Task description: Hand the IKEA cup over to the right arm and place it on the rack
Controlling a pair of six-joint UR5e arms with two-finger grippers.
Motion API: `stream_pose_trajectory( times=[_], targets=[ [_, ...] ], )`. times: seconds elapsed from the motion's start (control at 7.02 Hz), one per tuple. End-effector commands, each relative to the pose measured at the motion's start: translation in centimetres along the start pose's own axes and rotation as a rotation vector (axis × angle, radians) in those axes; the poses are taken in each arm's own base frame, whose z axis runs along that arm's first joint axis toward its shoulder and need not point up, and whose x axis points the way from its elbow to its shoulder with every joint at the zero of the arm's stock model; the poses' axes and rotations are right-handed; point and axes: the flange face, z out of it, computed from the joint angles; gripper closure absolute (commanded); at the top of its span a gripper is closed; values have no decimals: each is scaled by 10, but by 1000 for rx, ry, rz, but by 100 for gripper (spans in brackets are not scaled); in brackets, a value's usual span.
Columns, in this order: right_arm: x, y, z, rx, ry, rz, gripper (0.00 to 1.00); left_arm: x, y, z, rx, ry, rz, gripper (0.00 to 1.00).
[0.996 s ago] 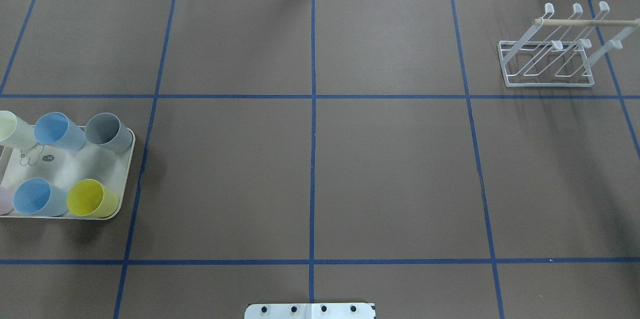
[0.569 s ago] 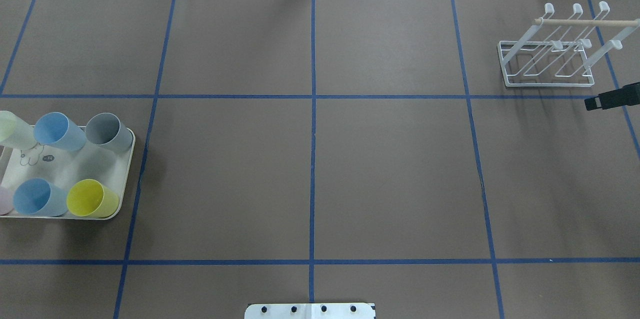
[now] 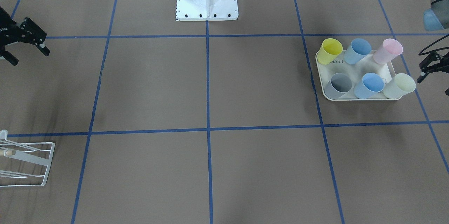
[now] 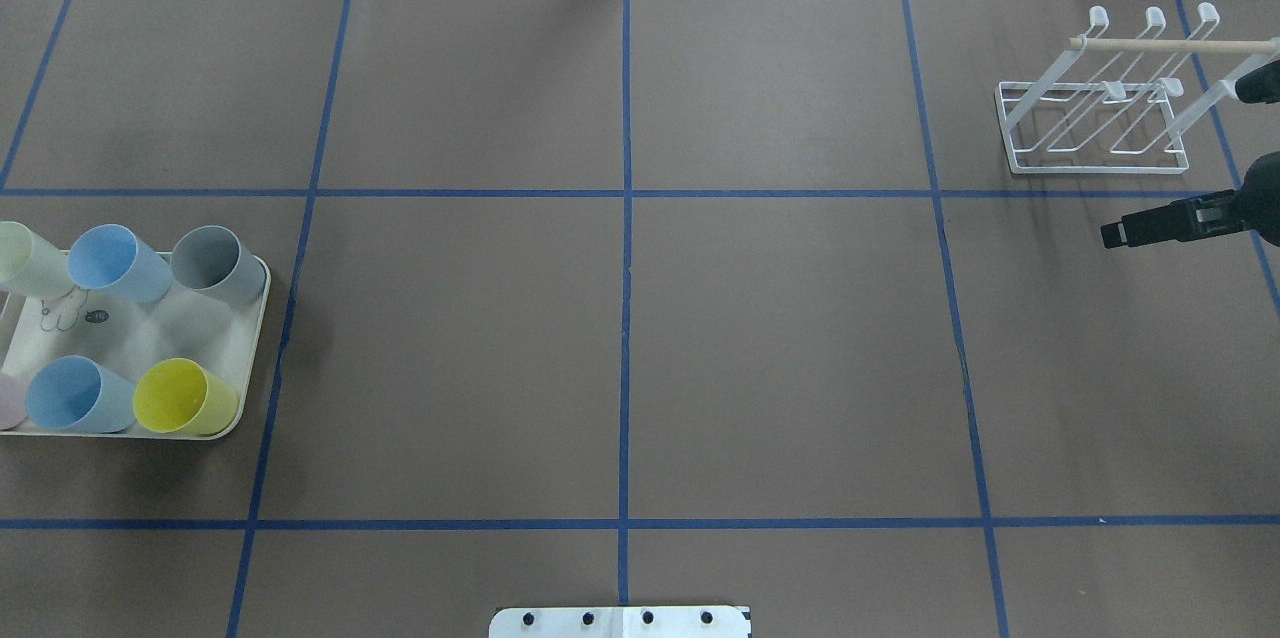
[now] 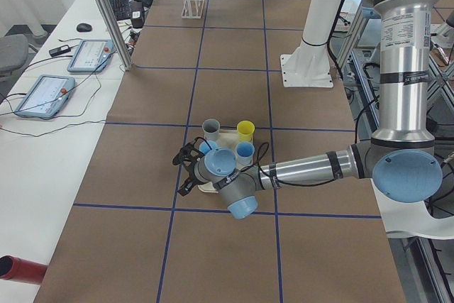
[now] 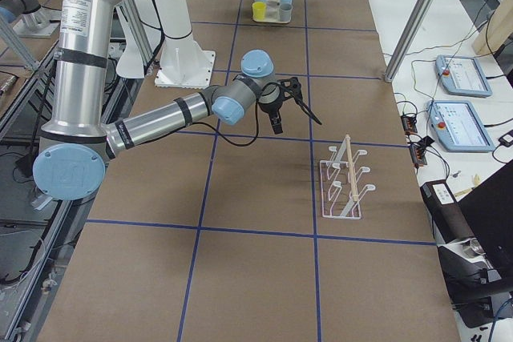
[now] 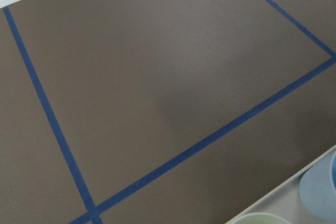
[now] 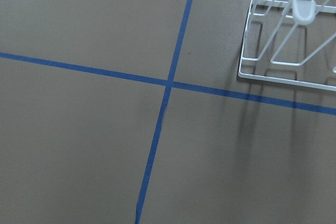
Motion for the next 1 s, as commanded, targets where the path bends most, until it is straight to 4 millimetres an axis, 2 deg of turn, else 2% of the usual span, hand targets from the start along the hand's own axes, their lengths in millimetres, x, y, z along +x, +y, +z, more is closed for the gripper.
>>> stream_pose_trajectory(
  times=[0.0,0.14,0.28,0.43,0.57,0.85],
  targets=[
    [1,1,1,0,4,2,1,9,3,11,-7,5,3,0],
    [2,0,2,1,9,4,1,12,4,14,-10,12,12,0],
    [2,0,2,1,9,4,1,15,5,17,-16,18,15,9],
    [2,0,2,1,9,4,1,18,6,20,-21,24,20,34],
    [3,0,3,0,10,5,1,20,6,23,-27,29,27,49],
    [6,0,4,2,22,9,1,24,11,30,-43,39,32,49]
  ],
)
